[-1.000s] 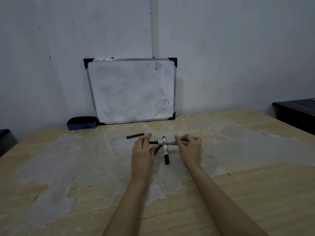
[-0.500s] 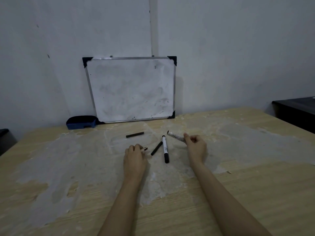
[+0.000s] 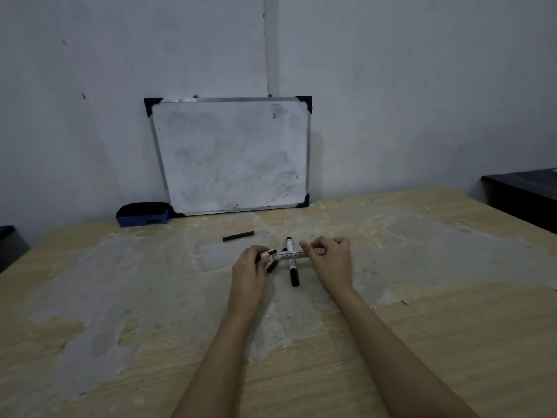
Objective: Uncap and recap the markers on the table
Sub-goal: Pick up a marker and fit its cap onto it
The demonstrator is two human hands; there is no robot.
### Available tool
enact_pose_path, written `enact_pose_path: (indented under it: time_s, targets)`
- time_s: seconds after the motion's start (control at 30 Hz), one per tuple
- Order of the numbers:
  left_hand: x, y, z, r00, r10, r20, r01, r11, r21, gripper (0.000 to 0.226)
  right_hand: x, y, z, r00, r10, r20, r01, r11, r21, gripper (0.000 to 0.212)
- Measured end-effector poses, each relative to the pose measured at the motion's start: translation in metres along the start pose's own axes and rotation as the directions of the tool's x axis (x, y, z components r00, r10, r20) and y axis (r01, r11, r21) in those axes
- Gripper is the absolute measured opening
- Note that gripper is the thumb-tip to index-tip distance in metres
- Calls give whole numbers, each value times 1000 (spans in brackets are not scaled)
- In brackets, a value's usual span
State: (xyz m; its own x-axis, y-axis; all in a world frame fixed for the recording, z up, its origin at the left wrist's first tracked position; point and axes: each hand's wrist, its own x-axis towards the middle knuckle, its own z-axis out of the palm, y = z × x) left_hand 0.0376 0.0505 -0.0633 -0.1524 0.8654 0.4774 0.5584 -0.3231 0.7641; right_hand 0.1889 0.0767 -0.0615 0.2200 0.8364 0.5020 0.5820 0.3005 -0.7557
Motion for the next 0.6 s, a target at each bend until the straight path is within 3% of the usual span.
enact_pose_path:
  time_s: [0.13,0.43,0.6]
  targets:
    - [1,-4,2,1000,19,-18,-19,1000,12,16,0,-2,-3,998,60,-19,-59,997,55,30]
    - [1,-6,4,996,81,27,-82,995,52,20,-1,0,2,999,-40,17,39,999,6,30]
    - [2,-9,-2,990,-131,-55,118,972,-204,17,-4,3,6,962,-113,249,163,967,-193,60]
